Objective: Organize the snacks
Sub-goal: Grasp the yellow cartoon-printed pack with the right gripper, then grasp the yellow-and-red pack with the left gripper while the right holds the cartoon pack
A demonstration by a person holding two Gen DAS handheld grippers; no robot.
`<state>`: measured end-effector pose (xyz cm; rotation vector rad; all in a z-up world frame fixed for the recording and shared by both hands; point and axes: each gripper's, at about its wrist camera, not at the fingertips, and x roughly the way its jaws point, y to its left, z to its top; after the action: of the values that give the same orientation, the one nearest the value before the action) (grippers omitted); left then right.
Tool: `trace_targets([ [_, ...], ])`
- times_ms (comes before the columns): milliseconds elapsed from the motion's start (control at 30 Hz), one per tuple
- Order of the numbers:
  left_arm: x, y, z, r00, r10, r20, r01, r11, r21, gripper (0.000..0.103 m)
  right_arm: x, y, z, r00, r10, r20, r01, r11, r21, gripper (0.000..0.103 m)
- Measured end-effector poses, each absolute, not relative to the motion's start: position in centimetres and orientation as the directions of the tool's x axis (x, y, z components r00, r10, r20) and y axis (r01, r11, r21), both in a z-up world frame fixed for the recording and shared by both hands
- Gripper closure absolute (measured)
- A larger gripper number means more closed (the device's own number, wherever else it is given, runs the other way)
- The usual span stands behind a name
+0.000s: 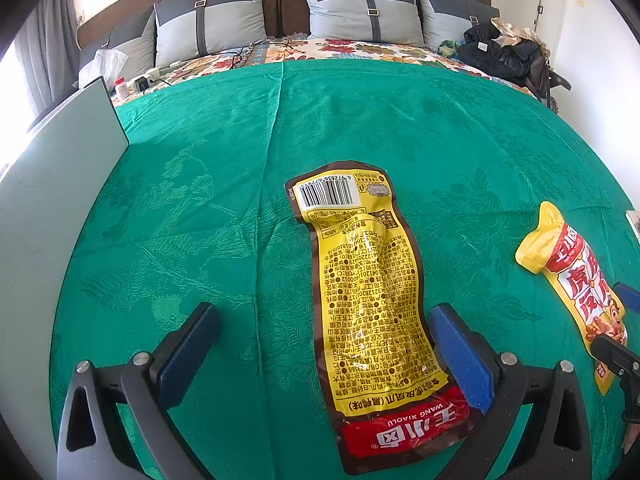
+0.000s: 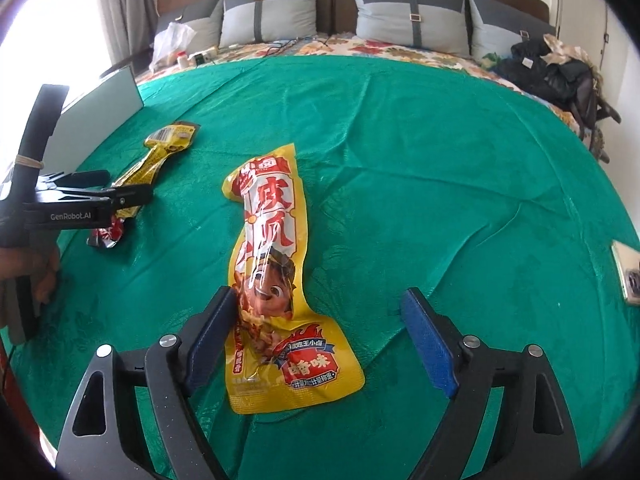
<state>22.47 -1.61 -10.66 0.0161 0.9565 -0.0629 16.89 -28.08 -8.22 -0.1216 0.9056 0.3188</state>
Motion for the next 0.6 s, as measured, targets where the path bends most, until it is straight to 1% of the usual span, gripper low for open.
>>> trace_targets([
  [600, 22.50, -1.57, -10.65, 0.575, -0.047, -0.817, 0.061, 0.998, -0.014, 0.000, 16.49, -28.26, -8.22, 0.576, 0.221, -0.787, -0.314, 0.949, 0.036, 0.016],
])
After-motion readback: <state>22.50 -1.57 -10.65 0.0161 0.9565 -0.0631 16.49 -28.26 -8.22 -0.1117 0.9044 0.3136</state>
